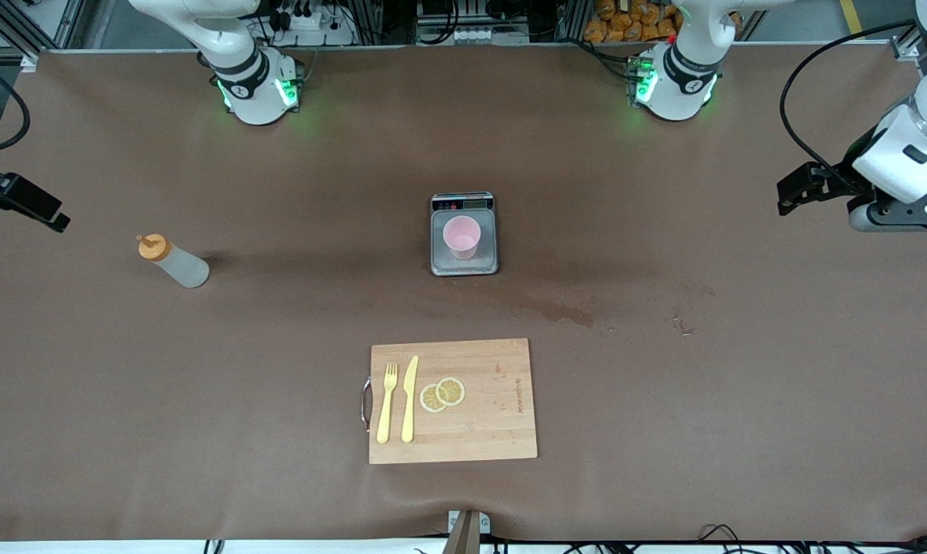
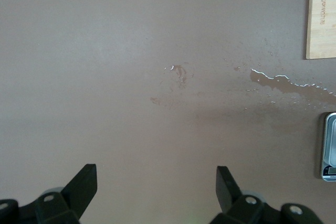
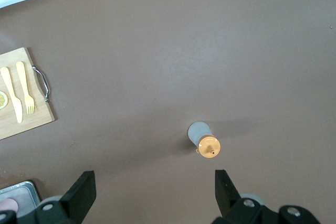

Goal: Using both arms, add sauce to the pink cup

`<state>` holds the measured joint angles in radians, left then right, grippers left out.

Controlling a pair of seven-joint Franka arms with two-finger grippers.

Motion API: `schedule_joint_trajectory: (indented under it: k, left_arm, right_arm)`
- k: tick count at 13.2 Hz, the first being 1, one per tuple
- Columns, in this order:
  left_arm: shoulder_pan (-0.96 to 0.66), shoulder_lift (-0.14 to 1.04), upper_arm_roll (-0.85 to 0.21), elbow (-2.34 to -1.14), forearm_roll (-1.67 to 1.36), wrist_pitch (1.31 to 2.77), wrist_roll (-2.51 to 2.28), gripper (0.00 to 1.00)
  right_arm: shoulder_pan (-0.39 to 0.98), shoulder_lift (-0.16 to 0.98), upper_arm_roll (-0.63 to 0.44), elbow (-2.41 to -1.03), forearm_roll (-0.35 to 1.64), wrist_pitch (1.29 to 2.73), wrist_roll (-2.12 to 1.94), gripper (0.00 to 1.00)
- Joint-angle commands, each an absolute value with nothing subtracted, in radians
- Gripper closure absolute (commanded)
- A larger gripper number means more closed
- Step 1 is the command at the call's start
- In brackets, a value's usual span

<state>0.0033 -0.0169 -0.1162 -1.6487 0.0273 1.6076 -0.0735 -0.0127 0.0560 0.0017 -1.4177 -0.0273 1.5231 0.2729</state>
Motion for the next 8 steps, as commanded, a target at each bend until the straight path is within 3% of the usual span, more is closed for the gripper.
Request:
schedule_joint_trajectory:
  k: [1, 8]
  left_arm:
    - [0.011, -0.044, -0.118, -1.657, 0.012, 1.617, -0.066, 0.0]
    - [0.018, -0.046, -0.101, -1.583, 0.008, 1.557, -0.058, 0.0]
  right_arm:
    - [-0.008, 0.063, -0.003, -1.393, -0.034, 1.514, 0.264, 0.0]
    - [-0.006, 0.063, -0.003, -1.393, -0.029, 1.517, 0.265, 0.0]
